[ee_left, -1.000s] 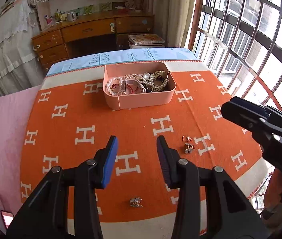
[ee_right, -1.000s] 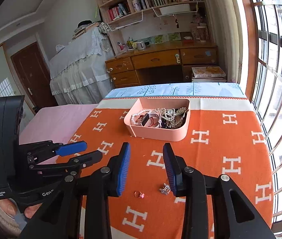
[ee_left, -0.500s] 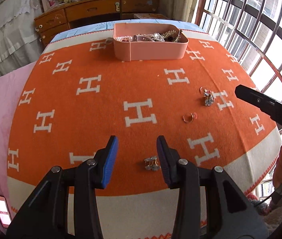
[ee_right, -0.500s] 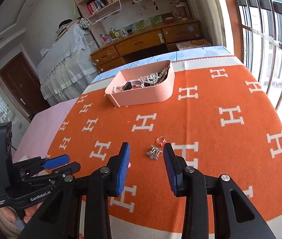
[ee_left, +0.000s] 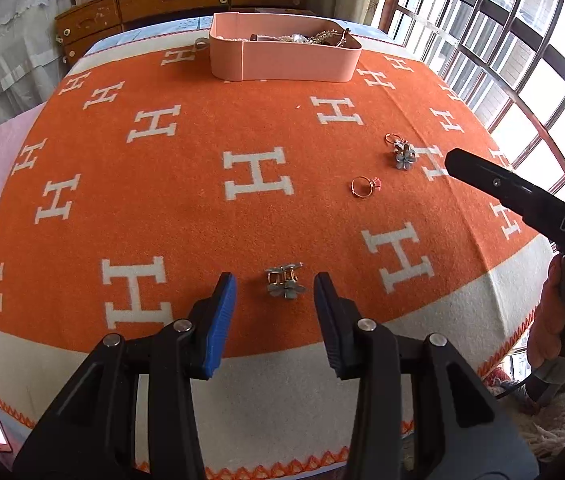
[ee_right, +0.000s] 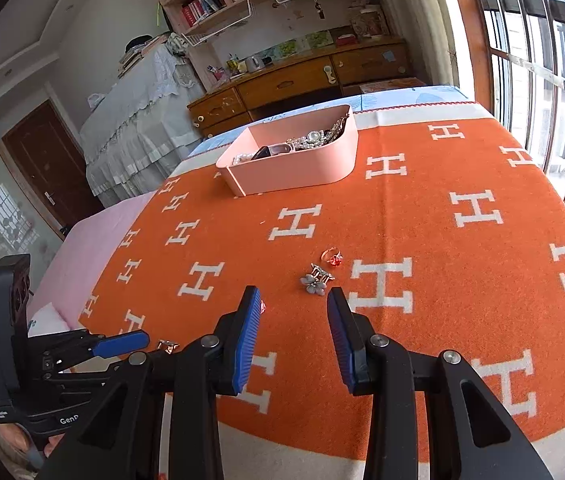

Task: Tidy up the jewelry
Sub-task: 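Grasp the silver flower earrings with the left tool, then grasp the blue flower earrings with the right tool while the left tool holds its earrings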

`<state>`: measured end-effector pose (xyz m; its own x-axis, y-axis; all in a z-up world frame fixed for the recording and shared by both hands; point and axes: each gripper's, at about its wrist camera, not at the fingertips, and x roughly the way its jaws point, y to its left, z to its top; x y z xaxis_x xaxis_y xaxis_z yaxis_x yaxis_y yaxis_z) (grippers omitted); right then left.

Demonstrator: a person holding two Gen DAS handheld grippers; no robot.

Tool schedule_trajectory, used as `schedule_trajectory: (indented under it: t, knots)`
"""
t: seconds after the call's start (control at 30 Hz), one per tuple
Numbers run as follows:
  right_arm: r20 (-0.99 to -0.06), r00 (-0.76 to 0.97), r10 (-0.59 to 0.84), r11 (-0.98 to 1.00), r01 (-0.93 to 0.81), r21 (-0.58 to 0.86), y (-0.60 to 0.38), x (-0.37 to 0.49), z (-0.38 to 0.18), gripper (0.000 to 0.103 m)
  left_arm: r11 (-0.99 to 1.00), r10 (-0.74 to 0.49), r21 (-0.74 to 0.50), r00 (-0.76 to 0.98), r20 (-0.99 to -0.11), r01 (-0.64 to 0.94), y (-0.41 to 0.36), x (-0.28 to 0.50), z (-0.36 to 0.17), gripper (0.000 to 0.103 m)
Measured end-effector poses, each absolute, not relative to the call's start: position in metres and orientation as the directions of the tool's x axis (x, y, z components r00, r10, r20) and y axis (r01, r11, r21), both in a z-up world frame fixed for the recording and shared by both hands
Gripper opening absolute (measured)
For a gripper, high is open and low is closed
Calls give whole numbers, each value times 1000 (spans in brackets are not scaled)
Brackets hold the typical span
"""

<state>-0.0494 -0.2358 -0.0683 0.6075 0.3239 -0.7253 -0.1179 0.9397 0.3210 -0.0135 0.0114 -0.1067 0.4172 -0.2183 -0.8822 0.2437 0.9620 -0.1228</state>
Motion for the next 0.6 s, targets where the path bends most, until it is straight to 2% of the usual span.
schedule_trajectory:
  t: [0.17,0.23,0.27,0.6]
  knots:
    - [-732,599,326,940,-121,320,-233,-46,-74,35,964,-219,-128,419,-881,235,9,-10,-112,34]
    - [-737,595,320,941,-114,317,-233,-45,-77,35,964,-219,-128,427,-877,232,8,-9,-112,19]
    - [-741,593,315,943,-106,316,-233,-42,-78,35,964,-222,-130,429,-876,233,7,-8,-112,17]
    - [-789,559,256,956,-26,292,-232,-13,-95,35,962,-236,-140,449,-862,236,8,-6,-114,17]
